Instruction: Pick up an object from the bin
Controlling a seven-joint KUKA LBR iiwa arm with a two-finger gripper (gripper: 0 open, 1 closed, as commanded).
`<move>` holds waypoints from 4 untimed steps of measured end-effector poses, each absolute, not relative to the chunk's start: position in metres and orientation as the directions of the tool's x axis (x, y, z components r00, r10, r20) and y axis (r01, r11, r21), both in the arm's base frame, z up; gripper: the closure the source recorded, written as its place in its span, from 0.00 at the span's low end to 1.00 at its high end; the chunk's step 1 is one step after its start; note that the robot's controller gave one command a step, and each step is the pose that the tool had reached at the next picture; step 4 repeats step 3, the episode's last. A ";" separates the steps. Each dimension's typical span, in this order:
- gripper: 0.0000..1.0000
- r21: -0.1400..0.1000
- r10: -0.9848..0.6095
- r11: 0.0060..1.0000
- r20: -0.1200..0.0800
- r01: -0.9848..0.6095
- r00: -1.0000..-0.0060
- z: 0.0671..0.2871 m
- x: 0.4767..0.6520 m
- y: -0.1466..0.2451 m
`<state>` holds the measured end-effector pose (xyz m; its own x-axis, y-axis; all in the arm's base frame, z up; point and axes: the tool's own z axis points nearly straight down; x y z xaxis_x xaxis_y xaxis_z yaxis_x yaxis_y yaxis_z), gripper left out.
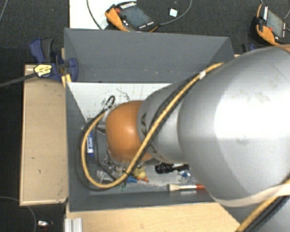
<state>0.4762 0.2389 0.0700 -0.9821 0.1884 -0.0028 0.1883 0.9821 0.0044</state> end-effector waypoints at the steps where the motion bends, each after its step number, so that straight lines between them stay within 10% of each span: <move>1: 1.00 0.005 0.189 0.982 -0.003 0.189 -0.982 0.070 0.476 0.239; 2: 1.00 0.007 0.189 0.982 -0.005 0.189 -0.982 0.137 0.477 0.239; 4: 1.00 0.005 0.190 0.982 -0.003 0.190 -0.982 0.137 0.476 0.239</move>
Offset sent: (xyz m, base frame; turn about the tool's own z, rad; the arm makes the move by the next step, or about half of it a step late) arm 0.0000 0.0002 0.0656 0.0005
